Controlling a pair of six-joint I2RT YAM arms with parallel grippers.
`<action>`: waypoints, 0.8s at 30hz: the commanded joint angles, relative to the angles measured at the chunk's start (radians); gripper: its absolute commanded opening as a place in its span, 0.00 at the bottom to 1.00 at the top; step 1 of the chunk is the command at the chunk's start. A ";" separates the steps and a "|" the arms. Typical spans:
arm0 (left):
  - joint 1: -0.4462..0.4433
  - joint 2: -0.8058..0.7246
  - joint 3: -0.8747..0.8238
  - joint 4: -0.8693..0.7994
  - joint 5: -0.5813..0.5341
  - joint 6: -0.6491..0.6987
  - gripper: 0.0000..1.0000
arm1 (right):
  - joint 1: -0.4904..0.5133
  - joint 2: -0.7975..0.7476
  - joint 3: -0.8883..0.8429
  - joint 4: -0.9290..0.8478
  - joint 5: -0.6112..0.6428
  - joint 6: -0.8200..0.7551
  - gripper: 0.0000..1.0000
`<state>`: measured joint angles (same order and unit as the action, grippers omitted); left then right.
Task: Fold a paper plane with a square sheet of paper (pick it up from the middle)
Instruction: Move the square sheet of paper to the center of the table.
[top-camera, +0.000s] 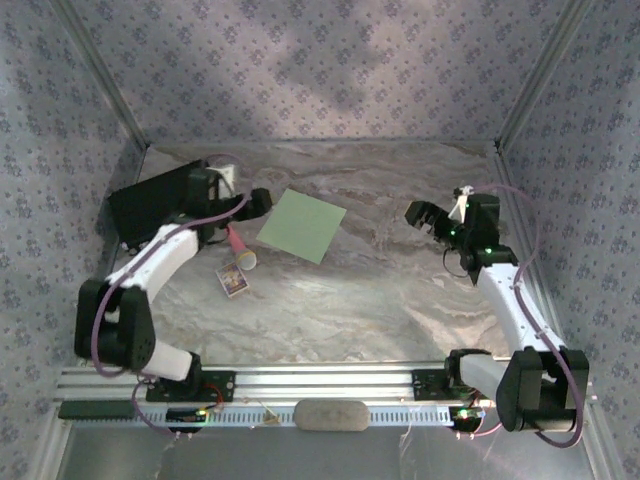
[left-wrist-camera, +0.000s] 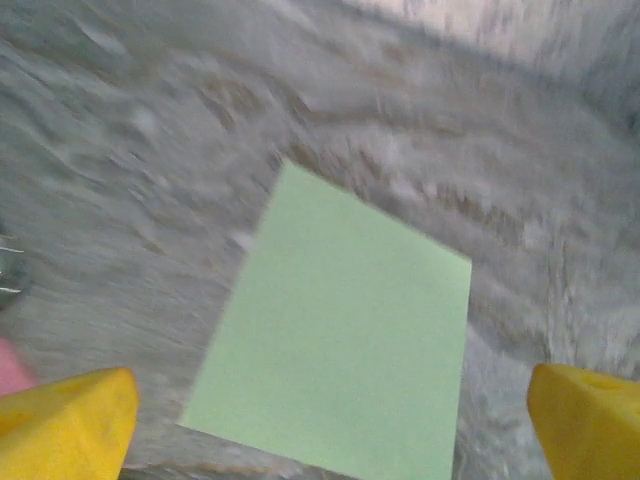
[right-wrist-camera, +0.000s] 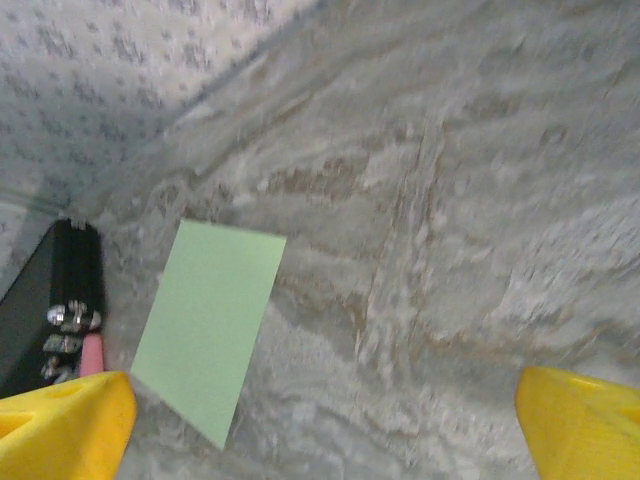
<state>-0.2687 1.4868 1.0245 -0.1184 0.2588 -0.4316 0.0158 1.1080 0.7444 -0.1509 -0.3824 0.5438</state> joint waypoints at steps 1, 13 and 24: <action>-0.077 0.121 0.124 -0.136 0.012 0.021 0.94 | 0.033 -0.010 -0.041 -0.018 -0.024 0.048 0.99; -0.200 0.494 0.439 -0.283 -0.032 0.030 0.91 | 0.099 -0.089 -0.135 -0.040 -0.020 0.128 0.99; -0.214 0.604 0.468 -0.297 -0.003 0.019 0.90 | 0.146 -0.178 -0.249 0.001 0.003 0.131 0.99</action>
<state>-0.4740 2.0670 1.4677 -0.3870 0.2405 -0.4095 0.1562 0.9497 0.5098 -0.1616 -0.3969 0.6659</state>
